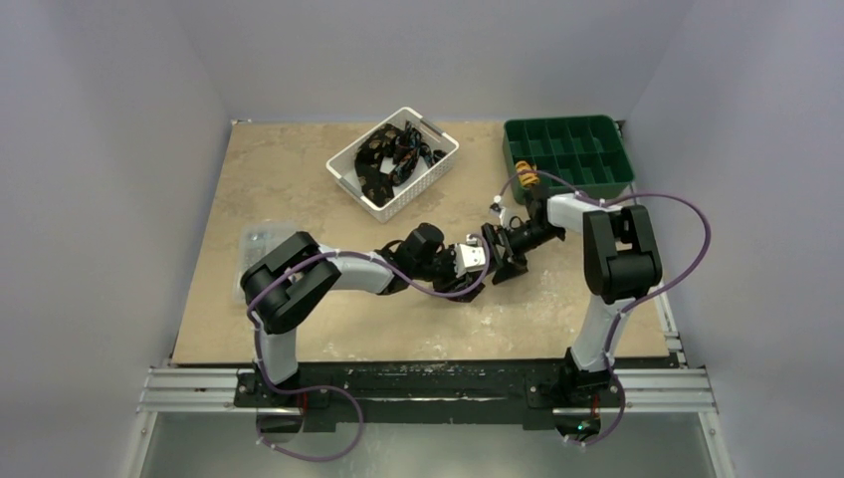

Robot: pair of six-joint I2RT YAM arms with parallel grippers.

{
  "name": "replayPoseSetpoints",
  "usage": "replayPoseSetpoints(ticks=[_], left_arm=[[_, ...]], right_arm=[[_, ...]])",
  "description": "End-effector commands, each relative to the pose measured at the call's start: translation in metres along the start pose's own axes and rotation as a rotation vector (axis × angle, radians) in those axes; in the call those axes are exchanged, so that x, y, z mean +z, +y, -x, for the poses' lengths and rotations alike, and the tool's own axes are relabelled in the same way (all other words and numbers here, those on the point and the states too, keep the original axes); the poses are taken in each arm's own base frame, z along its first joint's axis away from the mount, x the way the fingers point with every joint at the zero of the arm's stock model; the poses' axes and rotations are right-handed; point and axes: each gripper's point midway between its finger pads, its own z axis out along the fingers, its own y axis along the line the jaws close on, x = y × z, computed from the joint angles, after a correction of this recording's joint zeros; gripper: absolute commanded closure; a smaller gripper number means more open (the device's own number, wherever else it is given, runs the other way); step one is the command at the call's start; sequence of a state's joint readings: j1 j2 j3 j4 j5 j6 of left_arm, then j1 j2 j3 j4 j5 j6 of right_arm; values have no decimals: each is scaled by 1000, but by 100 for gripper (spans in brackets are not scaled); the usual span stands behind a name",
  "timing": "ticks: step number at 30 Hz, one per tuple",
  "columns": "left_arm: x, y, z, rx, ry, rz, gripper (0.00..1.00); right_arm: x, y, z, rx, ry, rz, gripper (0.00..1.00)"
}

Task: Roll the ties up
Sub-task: Pick up the tie at the center of the board.

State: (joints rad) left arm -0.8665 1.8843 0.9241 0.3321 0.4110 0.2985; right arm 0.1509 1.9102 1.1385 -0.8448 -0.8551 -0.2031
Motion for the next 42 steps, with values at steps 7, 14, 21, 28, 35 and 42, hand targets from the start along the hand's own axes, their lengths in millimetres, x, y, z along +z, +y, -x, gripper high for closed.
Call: replayPoseSetpoints(ticks=[7,14,21,28,35,42], left_arm=[[-13,-20,-92,-51,274,-15,90],[-13,-20,-91,-48,272,-17,90],[-13,-20,-92,-50,273,-17,90],[-12,-19,-89,-54,269,-15,89],[-17,-8,-62,-60,179,28,57],[-51,15,29,-21,-102,99,4]], right_arm=[[40,-2,13,18,-45,44,16],[40,25,12,-33,-34,164,34],[23,25,-2,-30,-57,179,53],[31,16,7,-7,-73,172,86],[26,15,15,-54,-89,133,100],[14,24,22,-131,-128,106,100]])
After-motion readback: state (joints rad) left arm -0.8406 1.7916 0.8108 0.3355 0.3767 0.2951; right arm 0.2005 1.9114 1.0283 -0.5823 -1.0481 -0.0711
